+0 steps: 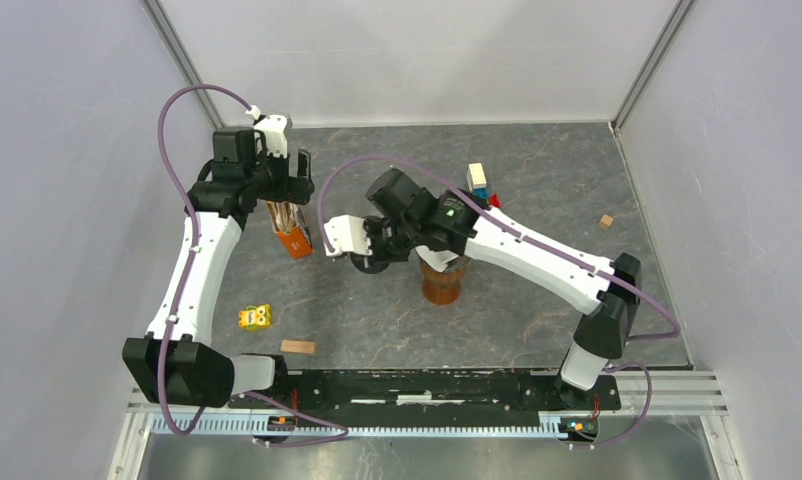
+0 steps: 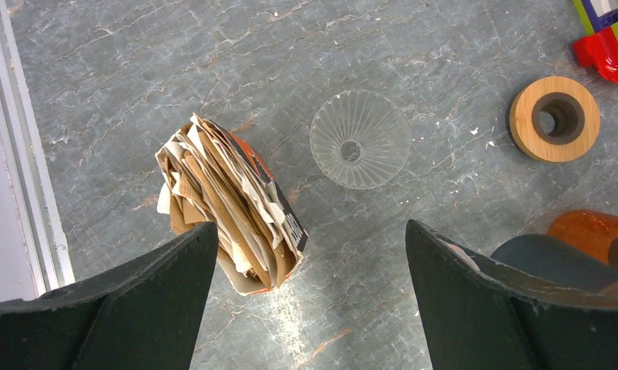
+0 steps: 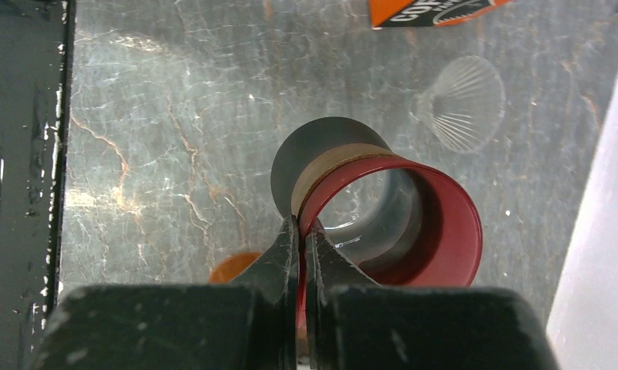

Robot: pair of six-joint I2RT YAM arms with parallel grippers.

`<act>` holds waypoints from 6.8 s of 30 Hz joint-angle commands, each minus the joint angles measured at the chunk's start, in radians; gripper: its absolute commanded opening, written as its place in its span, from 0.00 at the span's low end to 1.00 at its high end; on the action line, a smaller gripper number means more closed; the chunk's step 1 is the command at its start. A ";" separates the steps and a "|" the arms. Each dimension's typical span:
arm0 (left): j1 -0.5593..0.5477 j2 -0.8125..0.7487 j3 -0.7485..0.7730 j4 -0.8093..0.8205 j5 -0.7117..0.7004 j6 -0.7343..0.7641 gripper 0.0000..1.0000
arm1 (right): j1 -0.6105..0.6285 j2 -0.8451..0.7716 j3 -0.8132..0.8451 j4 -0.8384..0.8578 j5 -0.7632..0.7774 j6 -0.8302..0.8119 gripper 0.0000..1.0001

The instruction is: Place the coffee filter in the dripper

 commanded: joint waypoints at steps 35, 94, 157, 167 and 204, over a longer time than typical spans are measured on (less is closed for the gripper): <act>0.004 -0.088 -0.035 0.028 0.057 0.028 1.00 | 0.048 0.200 -0.109 0.198 -0.051 0.034 0.07; 0.007 -0.122 -0.109 0.092 0.164 -0.016 1.00 | -0.554 0.394 -0.031 0.259 -0.007 0.200 0.82; 0.048 -0.150 -0.149 0.208 -0.010 -0.142 1.00 | -0.195 0.091 0.160 0.111 -0.023 0.224 0.26; 0.104 -0.188 -0.173 0.246 -0.031 -0.175 1.00 | -0.092 0.149 0.104 0.041 -0.071 0.195 0.27; 0.108 -0.253 -0.234 0.295 0.044 -0.154 1.00 | -0.072 0.352 0.259 -0.013 -0.028 0.188 0.47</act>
